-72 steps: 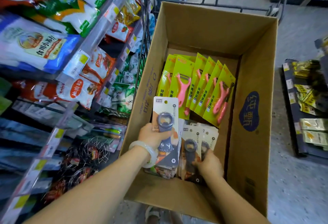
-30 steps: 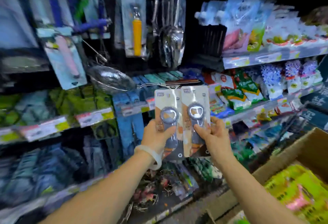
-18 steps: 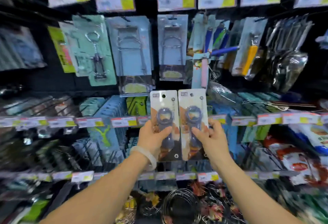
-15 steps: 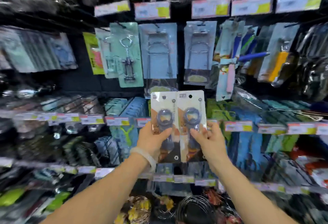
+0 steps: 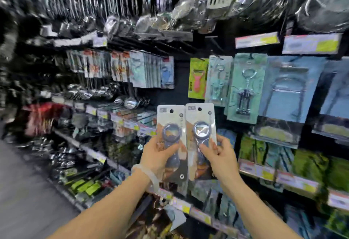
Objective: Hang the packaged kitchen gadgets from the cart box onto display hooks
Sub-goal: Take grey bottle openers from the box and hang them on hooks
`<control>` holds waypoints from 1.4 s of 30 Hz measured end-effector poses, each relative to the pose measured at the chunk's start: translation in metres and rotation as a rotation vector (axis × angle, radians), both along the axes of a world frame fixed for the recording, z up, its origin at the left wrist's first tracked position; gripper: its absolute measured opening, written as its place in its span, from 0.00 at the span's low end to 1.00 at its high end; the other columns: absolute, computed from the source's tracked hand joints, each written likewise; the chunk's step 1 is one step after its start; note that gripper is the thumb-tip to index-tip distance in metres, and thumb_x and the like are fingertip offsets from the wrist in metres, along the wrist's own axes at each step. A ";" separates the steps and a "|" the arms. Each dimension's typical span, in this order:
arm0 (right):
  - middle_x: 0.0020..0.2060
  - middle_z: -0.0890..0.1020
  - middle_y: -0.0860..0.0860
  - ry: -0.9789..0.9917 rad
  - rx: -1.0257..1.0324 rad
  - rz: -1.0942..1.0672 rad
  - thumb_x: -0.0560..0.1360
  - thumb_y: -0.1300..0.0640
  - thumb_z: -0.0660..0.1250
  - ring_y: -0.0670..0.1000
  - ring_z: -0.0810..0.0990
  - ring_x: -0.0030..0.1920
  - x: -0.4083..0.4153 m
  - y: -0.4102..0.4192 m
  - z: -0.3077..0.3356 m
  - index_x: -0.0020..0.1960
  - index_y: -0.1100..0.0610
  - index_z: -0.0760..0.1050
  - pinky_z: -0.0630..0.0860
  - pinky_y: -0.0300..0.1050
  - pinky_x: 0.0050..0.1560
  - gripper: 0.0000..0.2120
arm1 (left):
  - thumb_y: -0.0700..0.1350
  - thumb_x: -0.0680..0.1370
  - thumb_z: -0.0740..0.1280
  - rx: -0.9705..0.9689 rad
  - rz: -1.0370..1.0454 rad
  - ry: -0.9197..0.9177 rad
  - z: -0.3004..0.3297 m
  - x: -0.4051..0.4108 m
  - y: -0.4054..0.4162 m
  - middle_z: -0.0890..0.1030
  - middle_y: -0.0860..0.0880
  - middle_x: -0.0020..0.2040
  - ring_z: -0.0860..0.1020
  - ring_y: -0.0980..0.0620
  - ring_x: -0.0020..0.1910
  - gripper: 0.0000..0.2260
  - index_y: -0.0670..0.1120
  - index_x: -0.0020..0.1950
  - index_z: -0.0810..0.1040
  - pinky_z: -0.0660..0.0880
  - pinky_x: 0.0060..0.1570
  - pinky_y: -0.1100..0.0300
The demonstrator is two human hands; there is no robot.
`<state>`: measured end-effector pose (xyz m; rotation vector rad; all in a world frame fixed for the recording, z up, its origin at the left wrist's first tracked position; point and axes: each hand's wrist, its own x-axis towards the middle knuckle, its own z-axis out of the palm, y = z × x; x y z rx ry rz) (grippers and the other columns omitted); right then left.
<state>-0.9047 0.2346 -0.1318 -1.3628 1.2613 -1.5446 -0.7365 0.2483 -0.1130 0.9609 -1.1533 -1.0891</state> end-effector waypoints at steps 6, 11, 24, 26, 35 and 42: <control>0.54 0.80 0.56 0.024 -0.024 0.108 0.71 0.56 0.71 0.56 0.80 0.52 0.060 -0.064 0.009 0.58 0.53 0.68 0.78 0.51 0.47 0.19 | 0.36 0.73 0.69 0.002 0.056 -0.003 0.001 0.055 -0.053 0.83 0.44 0.53 0.83 0.50 0.48 0.15 0.43 0.59 0.76 0.80 0.42 0.61; 0.51 0.81 0.55 -0.007 -0.070 0.109 0.71 0.60 0.72 0.53 0.81 0.50 0.095 -0.128 0.028 0.49 0.46 0.69 0.79 0.52 0.49 0.15 | 0.35 0.73 0.70 0.006 0.121 -0.020 0.018 0.091 -0.112 0.83 0.46 0.45 0.82 0.54 0.35 0.11 0.43 0.54 0.76 0.77 0.29 0.65; 0.53 0.79 0.50 0.040 -0.201 -0.034 0.71 0.58 0.72 0.46 0.79 0.50 0.160 -0.233 0.083 0.49 0.44 0.67 0.76 0.41 0.45 0.16 | 0.36 0.74 0.69 -0.028 0.017 -0.003 0.033 0.151 -0.243 0.82 0.41 0.51 0.80 0.50 0.36 0.14 0.42 0.58 0.74 0.76 0.27 0.66; 0.50 0.78 0.47 0.015 -0.243 -0.082 0.71 0.58 0.71 0.42 0.78 0.47 0.168 -0.244 0.101 0.50 0.45 0.67 0.76 0.42 0.47 0.16 | 0.35 0.73 0.69 -0.043 -0.021 -0.020 0.035 0.157 -0.262 0.82 0.46 0.50 0.81 0.54 0.42 0.13 0.46 0.55 0.75 0.76 0.31 0.69; 0.58 0.77 0.56 -0.097 -0.294 -0.261 0.73 0.62 0.70 0.50 0.78 0.55 0.199 -0.283 0.143 0.62 0.58 0.67 0.76 0.47 0.54 0.20 | 0.38 0.74 0.69 -0.071 -0.190 -0.123 0.050 0.198 -0.322 0.81 0.48 0.51 0.79 0.55 0.45 0.11 0.47 0.54 0.74 0.74 0.34 0.68; 0.63 0.74 0.52 0.018 -0.288 -0.386 0.73 0.57 0.69 0.51 0.75 0.61 0.207 -0.294 0.141 0.70 0.58 0.64 0.75 0.50 0.60 0.28 | 0.36 0.73 0.69 -0.071 -0.262 -0.033 0.044 0.208 -0.340 0.81 0.45 0.51 0.80 0.49 0.49 0.13 0.44 0.57 0.75 0.76 0.40 0.62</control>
